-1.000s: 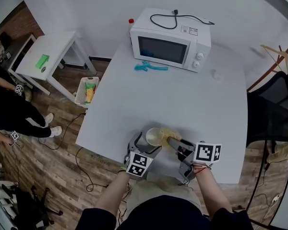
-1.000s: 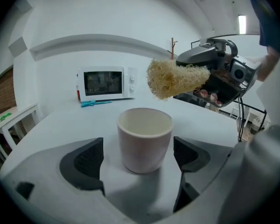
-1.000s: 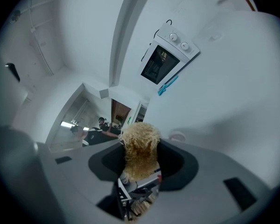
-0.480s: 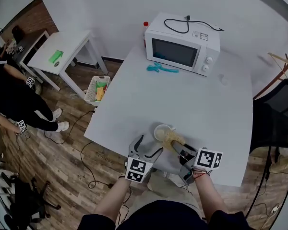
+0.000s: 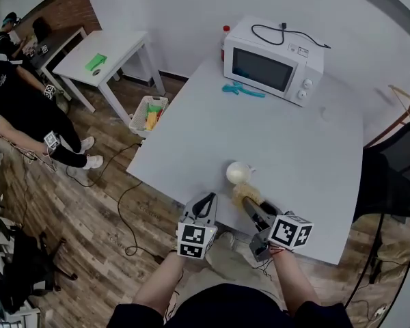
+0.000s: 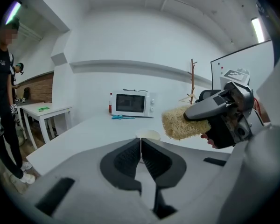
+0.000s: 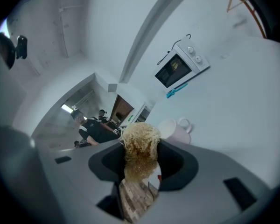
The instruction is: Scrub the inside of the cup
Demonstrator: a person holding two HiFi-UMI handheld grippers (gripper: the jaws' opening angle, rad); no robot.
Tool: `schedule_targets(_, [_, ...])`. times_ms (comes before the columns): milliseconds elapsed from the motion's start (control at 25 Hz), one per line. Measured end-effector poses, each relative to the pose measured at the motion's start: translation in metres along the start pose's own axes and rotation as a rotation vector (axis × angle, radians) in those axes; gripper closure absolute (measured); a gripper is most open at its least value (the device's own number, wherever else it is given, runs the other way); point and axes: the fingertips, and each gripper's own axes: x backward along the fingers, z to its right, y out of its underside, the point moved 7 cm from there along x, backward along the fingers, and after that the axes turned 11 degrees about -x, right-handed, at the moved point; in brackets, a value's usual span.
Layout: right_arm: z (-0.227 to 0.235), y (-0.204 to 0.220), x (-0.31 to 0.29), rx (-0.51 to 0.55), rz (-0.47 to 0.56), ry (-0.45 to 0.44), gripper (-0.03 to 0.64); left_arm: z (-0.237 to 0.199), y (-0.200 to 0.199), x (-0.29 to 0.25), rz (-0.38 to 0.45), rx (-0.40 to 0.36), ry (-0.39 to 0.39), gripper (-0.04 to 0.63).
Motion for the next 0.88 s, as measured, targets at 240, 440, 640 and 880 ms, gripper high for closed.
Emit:
schedule_targets(240, [-0.017,0.033,0.016,0.174,0.009,0.037,0.437,0.011,0.0,0.041,0.013,0.03,-0.04,0.578])
schedule_targets(440, [-0.027,0.051,0.032,0.271,0.006,0.052,0.437,0.022,0.002,0.066,0.006,0.068,-0.075,0.578])
schedule_targets(640, [-0.031,0.066,0.052,0.353,0.015,0.063,0.437,0.041,0.006,0.085,-0.003,0.096,-0.09,0.578])
schedule_targets(880, [-0.03,0.086,0.083,0.403,0.029,0.089,0.437,0.069,0.013,0.103,-0.014,0.098,-0.069,0.578])
